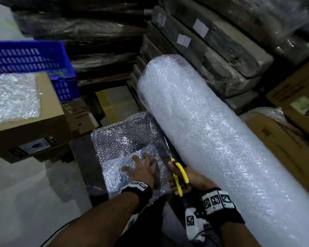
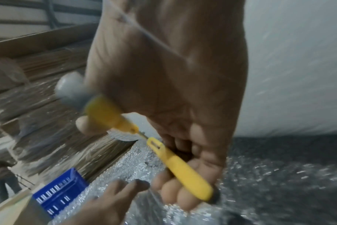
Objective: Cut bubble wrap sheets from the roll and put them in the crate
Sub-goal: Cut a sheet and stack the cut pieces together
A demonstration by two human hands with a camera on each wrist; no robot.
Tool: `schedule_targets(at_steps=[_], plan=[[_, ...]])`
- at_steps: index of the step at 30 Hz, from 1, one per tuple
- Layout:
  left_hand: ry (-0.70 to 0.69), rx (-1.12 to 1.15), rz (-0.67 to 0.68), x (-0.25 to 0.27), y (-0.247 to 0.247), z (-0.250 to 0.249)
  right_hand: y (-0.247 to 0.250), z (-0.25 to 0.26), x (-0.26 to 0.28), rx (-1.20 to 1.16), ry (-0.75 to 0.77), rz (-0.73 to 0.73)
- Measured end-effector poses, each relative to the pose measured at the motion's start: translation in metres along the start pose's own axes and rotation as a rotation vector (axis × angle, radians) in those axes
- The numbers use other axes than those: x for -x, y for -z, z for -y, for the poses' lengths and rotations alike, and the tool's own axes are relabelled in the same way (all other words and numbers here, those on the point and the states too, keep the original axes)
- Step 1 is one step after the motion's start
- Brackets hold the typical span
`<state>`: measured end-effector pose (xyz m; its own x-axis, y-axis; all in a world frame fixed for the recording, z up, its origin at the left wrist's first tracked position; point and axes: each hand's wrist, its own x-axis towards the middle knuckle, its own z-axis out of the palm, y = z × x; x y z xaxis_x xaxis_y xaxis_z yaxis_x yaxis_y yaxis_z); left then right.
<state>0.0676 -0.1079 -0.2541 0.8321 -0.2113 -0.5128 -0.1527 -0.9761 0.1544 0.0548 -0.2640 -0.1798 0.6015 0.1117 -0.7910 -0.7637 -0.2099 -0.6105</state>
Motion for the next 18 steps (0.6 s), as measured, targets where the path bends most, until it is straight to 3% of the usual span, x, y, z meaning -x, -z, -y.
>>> schedule_targets(at_steps=[5,8,12,18], plan=[[-0.079,0.04,0.035,0.003,0.008,0.011,-0.012,-0.026,0.027,0.35,0.161,-0.196],[-0.13,0.067,0.034,0.007,0.028,0.02,-0.029,-0.041,0.045,0.276,0.209,-0.289],[-0.254,0.017,0.012,0.006,0.04,0.037,-0.055,-0.064,0.055,0.352,0.253,-0.506],[-0.472,-0.078,-0.191,0.005,0.04,0.098,-0.118,-0.097,0.052,0.237,0.235,-0.715]])
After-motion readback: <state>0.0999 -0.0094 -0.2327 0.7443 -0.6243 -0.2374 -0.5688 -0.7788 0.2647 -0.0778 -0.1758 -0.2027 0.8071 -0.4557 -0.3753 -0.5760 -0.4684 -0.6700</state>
